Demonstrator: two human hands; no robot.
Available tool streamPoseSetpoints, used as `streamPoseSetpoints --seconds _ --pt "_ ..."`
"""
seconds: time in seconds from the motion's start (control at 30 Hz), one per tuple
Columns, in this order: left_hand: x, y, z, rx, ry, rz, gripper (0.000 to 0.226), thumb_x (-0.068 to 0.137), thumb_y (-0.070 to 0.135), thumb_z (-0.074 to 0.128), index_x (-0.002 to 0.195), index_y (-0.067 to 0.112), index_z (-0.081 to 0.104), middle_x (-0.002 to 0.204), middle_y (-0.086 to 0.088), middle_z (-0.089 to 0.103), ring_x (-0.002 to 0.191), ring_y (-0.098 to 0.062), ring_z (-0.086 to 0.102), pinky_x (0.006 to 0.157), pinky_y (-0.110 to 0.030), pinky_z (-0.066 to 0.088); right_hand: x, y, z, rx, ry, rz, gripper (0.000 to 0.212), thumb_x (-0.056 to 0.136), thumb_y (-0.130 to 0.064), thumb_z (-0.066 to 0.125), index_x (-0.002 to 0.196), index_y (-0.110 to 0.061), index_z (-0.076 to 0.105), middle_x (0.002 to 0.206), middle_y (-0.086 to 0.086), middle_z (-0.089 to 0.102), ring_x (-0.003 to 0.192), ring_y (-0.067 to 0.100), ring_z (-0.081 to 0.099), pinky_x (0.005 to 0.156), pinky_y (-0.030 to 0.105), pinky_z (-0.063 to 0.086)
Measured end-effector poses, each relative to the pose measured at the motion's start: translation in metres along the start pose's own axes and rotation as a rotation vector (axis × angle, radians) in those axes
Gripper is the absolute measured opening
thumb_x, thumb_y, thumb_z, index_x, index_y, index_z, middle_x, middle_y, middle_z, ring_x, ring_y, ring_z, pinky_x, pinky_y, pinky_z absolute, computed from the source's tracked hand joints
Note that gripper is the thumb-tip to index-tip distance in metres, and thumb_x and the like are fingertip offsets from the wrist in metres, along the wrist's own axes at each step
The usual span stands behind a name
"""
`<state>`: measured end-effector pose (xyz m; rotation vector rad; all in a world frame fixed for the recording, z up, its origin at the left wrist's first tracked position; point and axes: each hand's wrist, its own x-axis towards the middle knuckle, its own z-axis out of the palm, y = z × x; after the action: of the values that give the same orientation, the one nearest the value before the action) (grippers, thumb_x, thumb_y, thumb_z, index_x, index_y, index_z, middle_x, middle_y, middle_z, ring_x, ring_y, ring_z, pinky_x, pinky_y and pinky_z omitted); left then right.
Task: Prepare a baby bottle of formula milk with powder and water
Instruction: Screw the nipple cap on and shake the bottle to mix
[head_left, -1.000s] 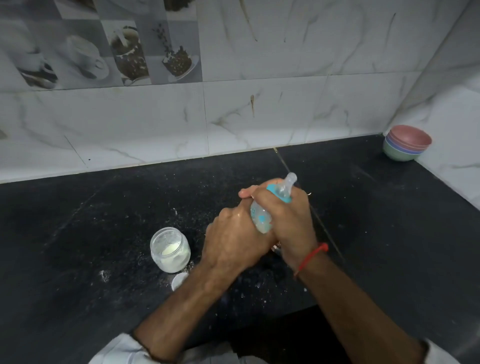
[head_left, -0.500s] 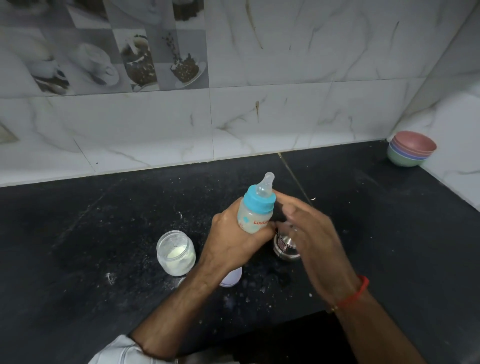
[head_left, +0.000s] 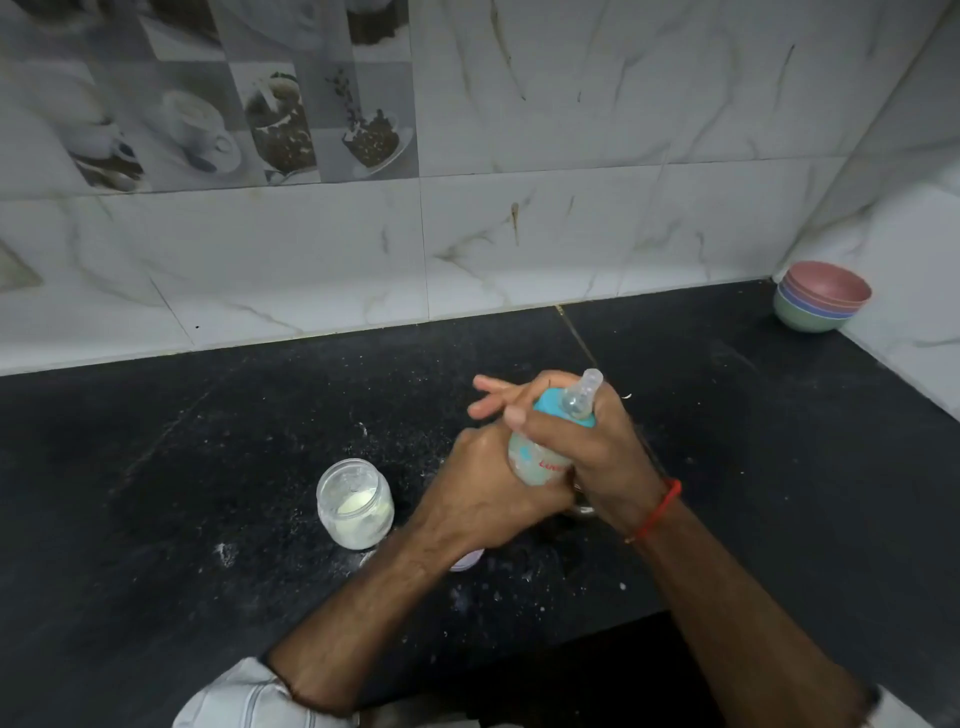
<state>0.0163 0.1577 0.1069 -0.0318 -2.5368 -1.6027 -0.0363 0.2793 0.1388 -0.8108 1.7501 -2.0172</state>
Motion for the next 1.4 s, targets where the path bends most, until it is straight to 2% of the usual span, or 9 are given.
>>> streamPoseSetpoints --seconds 0.1,0.2,0.33,0.47,0.6,0.8,0.97,1.17,1.4 --pt "-0.001 0.003 0.0 0.355 0.134 -0.091 0.057 0.078 0.058 0.061 0.131 0.038 0.055 0.094 0.008 0.076 0.089 -0.015 0.074 0.077 -0.039 0.061 0.001 0.015 0.027 0.013 0.482 0.084 0.009 0.092 -0.006 0.073 0.085 0.0 0.073 0.093 0.011 0.081 0.095 0.024 0.078 0.084 0.04 0.061" --pt "-0.005 -0.001 0.0 0.373 0.142 -0.097 0.061 0.078 0.059 0.058 0.134 0.036 0.054 0.093 0.007 0.076 0.087 -0.016 0.074 0.076 -0.038 0.061 -0.001 0.022 0.04 0.005 0.585 0.11 0.019 0.089 -0.016 0.079 0.089 0.001 0.071 0.089 0.011 0.08 0.086 0.024 0.079 0.074 0.034 0.063" --pt "-0.003 -0.008 -0.019 -0.053 -0.086 -0.08 0.031 0.075 0.034 0.073 0.105 0.034 0.064 0.086 0.013 0.072 0.084 -0.005 0.072 0.075 -0.046 0.063 0.001 0.015 0.011 0.001 0.024 -0.023 0.011 0.091 -0.006 0.073 0.101 -0.001 0.067 0.114 0.019 0.076 0.118 0.032 0.07 0.098 0.042 0.057" --pt "0.002 0.001 -0.029 -0.072 -0.408 0.017 0.053 0.088 -0.002 0.073 0.116 0.038 0.051 0.103 0.021 0.064 0.098 0.013 0.064 0.083 -0.013 0.053 0.006 -0.002 -0.009 0.016 -0.394 0.0 0.014 0.084 -0.01 0.069 0.097 -0.007 0.066 0.117 0.019 0.073 0.136 0.037 0.057 0.114 0.054 0.044" --pt "0.006 0.006 -0.028 -0.054 -0.283 0.038 0.056 0.08 -0.002 0.075 0.104 0.044 0.054 0.087 0.024 0.066 0.084 0.007 0.068 0.07 -0.014 0.054 0.005 -0.001 0.001 0.009 -0.175 -0.019 0.004 0.086 -0.003 0.069 0.083 -0.006 0.067 0.098 0.014 0.077 0.125 0.034 0.066 0.107 0.052 0.051" --pt "-0.004 -0.001 -0.003 0.375 0.174 -0.057 0.057 0.079 0.059 0.053 0.13 0.036 0.057 0.092 0.005 0.077 0.085 -0.015 0.074 0.075 -0.038 0.063 -0.002 0.014 0.037 0.047 0.459 0.048 0.016 0.087 -0.009 0.08 0.083 0.001 0.069 0.087 0.019 0.077 0.084 0.025 0.078 0.073 0.031 0.061" --pt "-0.006 -0.011 -0.008 0.173 0.046 -0.111 0.061 0.076 0.061 0.058 0.135 0.05 0.047 0.104 0.024 0.07 0.094 0.005 0.07 0.07 -0.007 0.051 -0.004 0.024 0.036 -0.066 0.405 0.06 0.028 0.085 -0.019 0.084 0.104 -0.007 0.069 0.091 0.012 0.078 0.086 0.023 0.077 0.077 0.034 0.062" --pt "-0.012 -0.022 -0.029 -0.081 -0.132 -0.266 0.089 0.072 0.033 0.092 0.131 0.035 0.025 0.113 0.009 0.062 0.092 -0.009 0.074 0.079 -0.029 0.062 -0.013 0.041 0.003 -0.225 0.026 -0.094 0.094 0.084 -0.019 0.085 0.153 -0.036 0.024 0.122 0.008 0.069 0.114 0.031 0.07 0.097 0.044 0.058" --pt "-0.024 -0.017 -0.064 -0.439 0.071 -0.209 0.099 0.071 0.044 0.092 0.142 0.05 0.023 0.129 0.0 0.056 0.071 -0.028 0.062 0.054 -0.025 0.052 -0.014 0.039 -0.001 0.572 0.718 0.071 0.073 0.083 -0.038 0.075 0.146 -0.021 0.041 0.122 0.02 0.065 0.098 0.028 0.071 0.062 0.037 0.062"
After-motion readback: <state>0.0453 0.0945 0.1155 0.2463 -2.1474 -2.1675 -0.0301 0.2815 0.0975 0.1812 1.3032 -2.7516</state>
